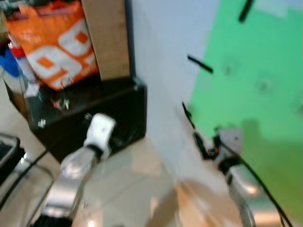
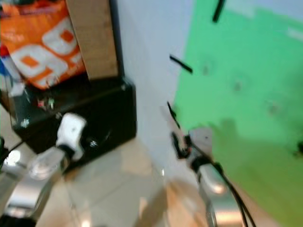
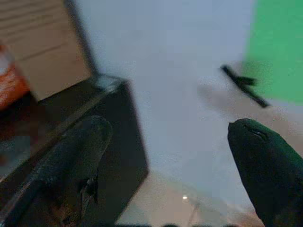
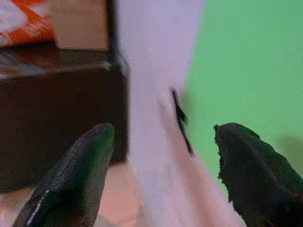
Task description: Hang keys on a hook
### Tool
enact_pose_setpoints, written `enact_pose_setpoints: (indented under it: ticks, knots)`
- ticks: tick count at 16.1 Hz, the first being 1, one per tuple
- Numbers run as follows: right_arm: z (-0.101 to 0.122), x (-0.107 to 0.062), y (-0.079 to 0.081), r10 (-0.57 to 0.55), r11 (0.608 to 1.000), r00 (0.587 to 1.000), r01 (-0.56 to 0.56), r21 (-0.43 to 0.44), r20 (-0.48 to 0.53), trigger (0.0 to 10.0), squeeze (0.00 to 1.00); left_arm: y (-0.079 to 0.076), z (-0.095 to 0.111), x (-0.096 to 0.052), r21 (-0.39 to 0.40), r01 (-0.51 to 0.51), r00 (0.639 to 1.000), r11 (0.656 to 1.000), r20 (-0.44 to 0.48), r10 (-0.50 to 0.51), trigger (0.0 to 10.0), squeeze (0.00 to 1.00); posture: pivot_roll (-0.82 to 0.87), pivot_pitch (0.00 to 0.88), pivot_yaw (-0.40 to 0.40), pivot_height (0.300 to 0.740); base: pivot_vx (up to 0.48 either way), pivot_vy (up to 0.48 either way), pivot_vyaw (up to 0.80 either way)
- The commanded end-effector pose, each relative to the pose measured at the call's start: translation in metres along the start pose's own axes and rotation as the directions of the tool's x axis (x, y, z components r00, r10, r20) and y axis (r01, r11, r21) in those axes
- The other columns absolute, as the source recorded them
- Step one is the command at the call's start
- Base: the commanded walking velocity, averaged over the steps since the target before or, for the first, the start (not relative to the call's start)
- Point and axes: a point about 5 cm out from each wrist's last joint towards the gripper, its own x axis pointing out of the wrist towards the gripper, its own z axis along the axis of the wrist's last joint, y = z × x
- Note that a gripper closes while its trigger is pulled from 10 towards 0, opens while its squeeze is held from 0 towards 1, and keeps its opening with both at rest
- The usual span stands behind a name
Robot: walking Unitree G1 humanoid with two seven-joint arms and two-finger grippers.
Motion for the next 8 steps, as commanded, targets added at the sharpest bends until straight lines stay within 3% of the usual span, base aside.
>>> enact_pose_setpoints:
  ticks: [1, 2, 5, 6, 8]
  knots:
    - [-0.002, -0.003, -0.009, -0.02, 1.0, 1.0, 0.02, -0.004, -0.013, 10.0, 1.0, -0.006, 0.008, 0.001, 0.001, 0.008, 0.999, 1.0, 0.035, -0.008, 10.0, 0.1, -0.05, 0.0, -0.013, 0.74, 0.27, 0.0, 0.8]
    - [-0.005, 0.0, -0.011, -0.025, 1.0, 1.0, 0.025, -0.011, -0.019, 10.0, 1.0, -0.003, 0.009, 0.003, -0.004, -0.012, 0.999, 1.0, 0.045, 0.012, 10.0, 0.1, -0.03, 0.0, -0.036, 0.74, 0.274, 0.0, 0.8]
    - [-0.015, 0.013, -0.016, -0.071, 0.997, 0.996, 0.07, -0.028, -0.061, 10.0, 1.0, 0.01, 0.003, 0.007, -0.004, -0.115, 0.993, 0.993, 0.022, 0.115, 10.0, 0.11, 0.0, 0.0, -0.044, 0.74, 0.28, 0.0, 0.0]
    - [0.001, 0.023, -0.007, -0.025, 1.0, 1.0, 0.025, 0.018, -0.004, 10.0, 1.0, 0.013, 0.012, 0.006, -0.01, -0.09, 0.995, 0.996, 0.042, 0.091, 10.0, 0.1, 0.06, 0.0, -0.077, 0.74, 0.285, 0.0, 0.0]
    - [-0.003, 0.032, 0.002, 0.003, 1.0, 1.0, -0.003, -0.013, -0.021, 10.0, 1.0, 0.019, 0.008, 0.001, 0.013, -0.109, 0.994, 0.994, 0.024, 0.109, 10.0, 0.11, 0.08, 0.0, -0.069, 0.74, 0.291, 0.0, 0.0]
